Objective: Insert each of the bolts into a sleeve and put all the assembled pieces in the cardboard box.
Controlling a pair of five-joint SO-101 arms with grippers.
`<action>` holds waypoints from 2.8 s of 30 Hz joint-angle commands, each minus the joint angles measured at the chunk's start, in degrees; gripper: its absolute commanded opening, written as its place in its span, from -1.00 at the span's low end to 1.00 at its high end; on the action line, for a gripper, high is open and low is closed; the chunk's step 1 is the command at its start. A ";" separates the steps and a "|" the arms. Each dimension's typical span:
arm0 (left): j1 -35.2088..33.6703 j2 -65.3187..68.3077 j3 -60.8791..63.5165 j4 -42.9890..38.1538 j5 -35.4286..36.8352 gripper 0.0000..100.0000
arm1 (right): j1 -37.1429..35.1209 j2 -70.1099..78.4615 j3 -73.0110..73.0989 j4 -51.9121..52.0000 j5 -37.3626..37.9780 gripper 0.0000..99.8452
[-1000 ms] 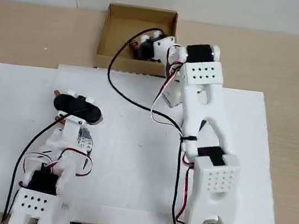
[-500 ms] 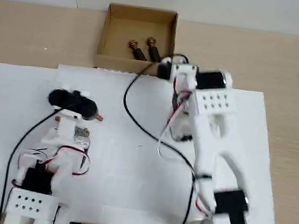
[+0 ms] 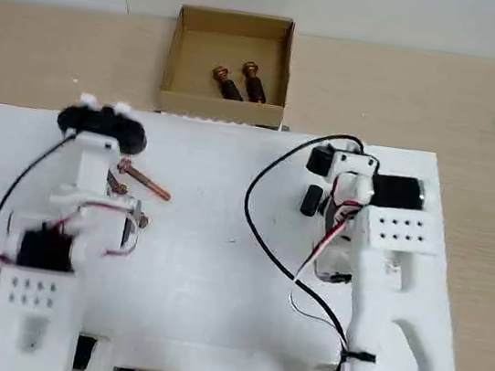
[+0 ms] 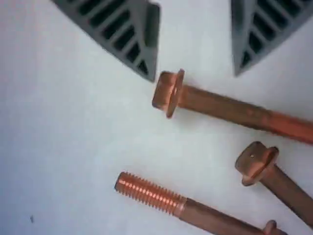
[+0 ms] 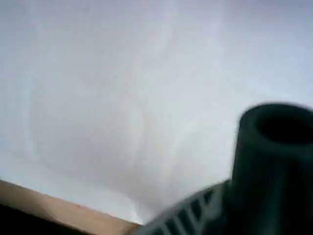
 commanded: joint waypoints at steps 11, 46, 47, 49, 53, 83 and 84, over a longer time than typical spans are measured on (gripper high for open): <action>-0.35 35.43 -38.37 17.14 19.34 -0.82 | 11.21 -5.85 4.75 -0.66 -0.44 -0.99; -0.18 56.26 -44.09 7.38 50.64 -0.74 | 13.05 -5.85 4.84 -0.75 -0.53 -0.99; -0.18 56.79 -44.26 7.21 50.99 -0.74 | 13.05 -5.85 4.84 -0.75 -0.53 -0.99; -0.09 57.49 -44.35 7.12 52.13 -0.74 | 13.05 -5.85 4.84 -0.75 -0.53 -0.99; -0.26 57.67 -44.35 6.15 52.48 -0.74 | 13.05 -5.85 4.84 -0.75 -0.53 -0.99; -2.20 63.30 -44.44 2.46 52.57 -0.74 | 13.05 -5.85 4.84 -0.75 -0.53 -0.99; -2.29 63.38 -44.44 2.46 52.57 -0.74 | 13.05 -5.85 4.84 -0.75 -0.53 -0.99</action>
